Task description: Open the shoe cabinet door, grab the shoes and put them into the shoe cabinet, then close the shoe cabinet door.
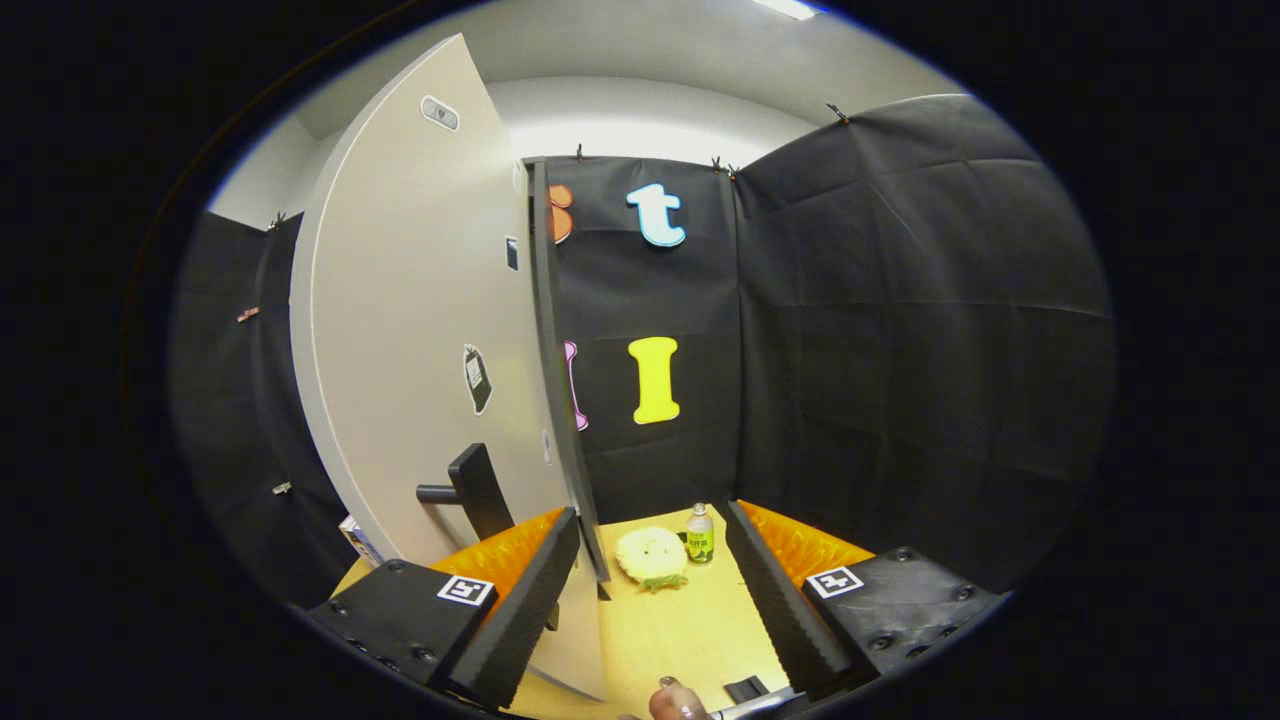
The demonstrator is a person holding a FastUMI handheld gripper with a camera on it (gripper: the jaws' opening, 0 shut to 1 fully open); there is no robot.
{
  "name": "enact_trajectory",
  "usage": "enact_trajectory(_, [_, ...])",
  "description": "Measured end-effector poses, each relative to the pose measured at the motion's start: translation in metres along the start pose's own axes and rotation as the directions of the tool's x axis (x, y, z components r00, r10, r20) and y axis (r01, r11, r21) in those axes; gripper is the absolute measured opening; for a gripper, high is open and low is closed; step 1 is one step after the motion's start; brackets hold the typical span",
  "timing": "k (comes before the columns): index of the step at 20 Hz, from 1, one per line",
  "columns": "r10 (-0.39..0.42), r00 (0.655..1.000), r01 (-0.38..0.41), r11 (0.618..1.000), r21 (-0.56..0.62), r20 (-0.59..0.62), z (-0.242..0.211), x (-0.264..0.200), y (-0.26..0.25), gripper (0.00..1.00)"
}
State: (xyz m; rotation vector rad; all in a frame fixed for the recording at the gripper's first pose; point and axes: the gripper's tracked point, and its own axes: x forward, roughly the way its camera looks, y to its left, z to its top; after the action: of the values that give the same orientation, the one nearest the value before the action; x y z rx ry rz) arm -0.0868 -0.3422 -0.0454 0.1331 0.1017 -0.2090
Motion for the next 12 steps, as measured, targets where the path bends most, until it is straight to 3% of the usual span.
enact_trajectory(12, [0.161, 0.986, -0.161, 0.987, -0.009, -0.030, -0.023, 0.004, 0.137, 0.98])
